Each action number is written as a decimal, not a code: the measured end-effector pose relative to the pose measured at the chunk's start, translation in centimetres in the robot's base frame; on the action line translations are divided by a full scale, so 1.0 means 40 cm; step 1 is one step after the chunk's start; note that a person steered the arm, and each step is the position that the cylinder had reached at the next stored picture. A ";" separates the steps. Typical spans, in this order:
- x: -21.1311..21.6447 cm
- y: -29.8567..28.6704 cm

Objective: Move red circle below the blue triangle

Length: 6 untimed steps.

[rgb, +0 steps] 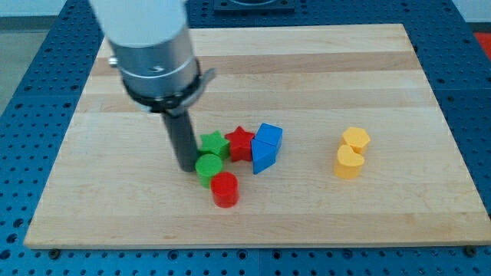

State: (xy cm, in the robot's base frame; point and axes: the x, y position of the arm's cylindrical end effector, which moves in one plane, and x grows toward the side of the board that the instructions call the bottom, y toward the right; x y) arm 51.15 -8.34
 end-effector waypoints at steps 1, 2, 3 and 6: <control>0.000 0.031; 0.000 0.030; 0.006 0.014; 0.261 0.042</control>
